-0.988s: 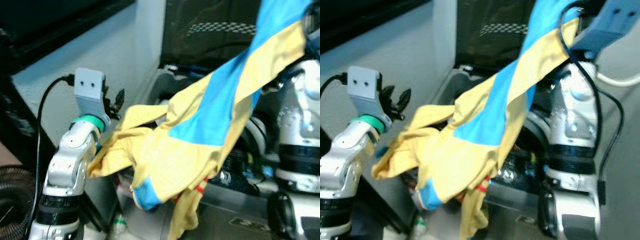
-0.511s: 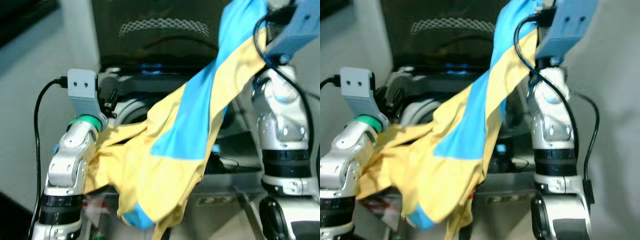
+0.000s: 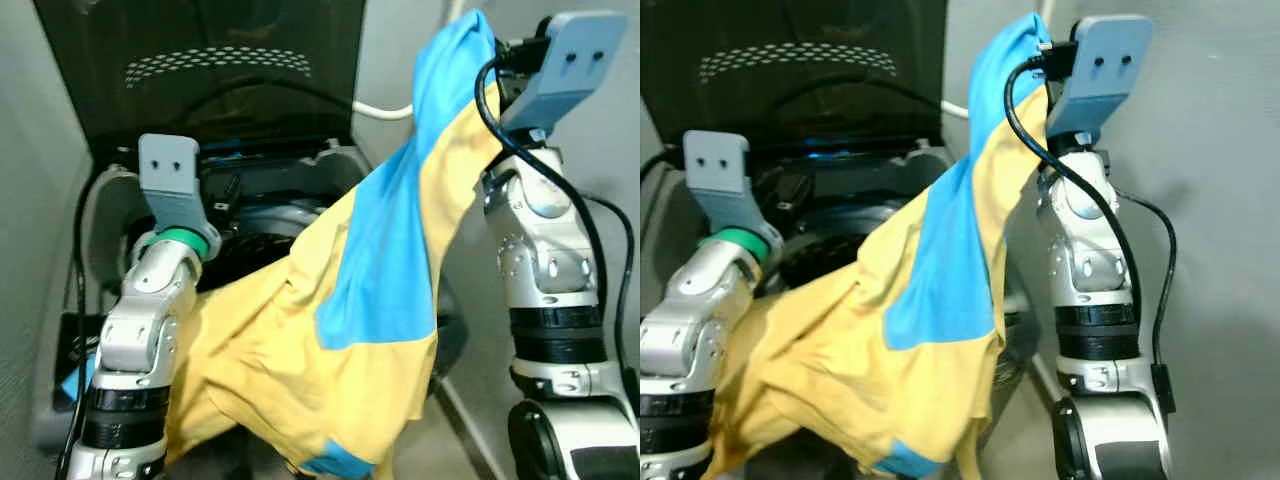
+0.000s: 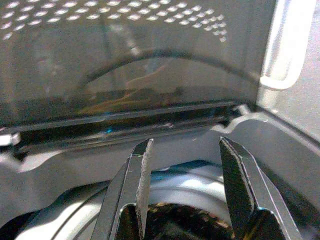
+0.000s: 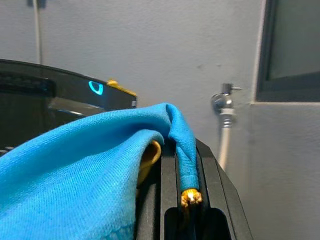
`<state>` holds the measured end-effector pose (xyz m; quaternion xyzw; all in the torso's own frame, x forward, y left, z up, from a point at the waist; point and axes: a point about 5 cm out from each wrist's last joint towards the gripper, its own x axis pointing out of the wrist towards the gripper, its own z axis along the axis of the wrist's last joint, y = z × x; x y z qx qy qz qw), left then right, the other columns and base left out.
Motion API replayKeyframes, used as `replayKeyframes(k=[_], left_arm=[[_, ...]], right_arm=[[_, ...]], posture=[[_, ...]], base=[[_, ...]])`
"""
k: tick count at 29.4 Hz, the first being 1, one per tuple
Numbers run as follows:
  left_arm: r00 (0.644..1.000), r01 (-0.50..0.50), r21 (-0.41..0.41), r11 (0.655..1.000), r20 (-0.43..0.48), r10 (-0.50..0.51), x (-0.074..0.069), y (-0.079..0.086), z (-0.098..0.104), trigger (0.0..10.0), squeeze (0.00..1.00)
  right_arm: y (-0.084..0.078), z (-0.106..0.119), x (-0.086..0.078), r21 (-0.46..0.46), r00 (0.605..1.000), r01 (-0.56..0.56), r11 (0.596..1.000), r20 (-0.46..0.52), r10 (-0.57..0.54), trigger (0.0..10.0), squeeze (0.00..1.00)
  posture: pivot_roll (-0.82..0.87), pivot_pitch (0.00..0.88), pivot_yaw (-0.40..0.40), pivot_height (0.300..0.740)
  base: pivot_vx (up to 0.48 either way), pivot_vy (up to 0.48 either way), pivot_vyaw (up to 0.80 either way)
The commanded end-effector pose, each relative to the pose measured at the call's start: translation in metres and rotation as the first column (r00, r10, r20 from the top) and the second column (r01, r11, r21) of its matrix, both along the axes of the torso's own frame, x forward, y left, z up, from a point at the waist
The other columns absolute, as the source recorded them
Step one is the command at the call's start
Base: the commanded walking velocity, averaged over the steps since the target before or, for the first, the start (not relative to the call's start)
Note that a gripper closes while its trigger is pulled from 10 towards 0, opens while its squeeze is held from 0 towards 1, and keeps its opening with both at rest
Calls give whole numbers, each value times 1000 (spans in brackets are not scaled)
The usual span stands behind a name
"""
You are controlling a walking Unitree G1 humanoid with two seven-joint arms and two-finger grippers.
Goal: Clothes washing
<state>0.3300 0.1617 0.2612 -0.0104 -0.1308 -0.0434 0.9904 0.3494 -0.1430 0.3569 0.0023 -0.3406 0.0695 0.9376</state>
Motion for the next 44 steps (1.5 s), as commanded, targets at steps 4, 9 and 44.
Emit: replayKeyframes(k=[4, 9, 44], left_arm=[[1000, -1, -22, 1000, 5, 2, -2, 0, 0, 10000, 0], [1000, 5, -38, 999, 12, -4, -3, -2, 0, 10000, 0], [999, -21, -9, 1000, 41, 21, -9, -4, -2, 10000, 0]], right_arm=[[1, -2, 0, -6, 1000, -13, 1000, -5, 13, 10000, 0], [3, -5, 1, -14, 999, -29, 999, -19, 29, 10000, 0], [-19, 208, -44, 415, 654, -735, 536, 641, 402, 10000, 0]], posture=[[141, 2, 35, 740], [141, 2, 35, 740], [142, 25, -11, 740]], base=[[0, 214, -200], [0, 480, 0], [0, 41, 0]])
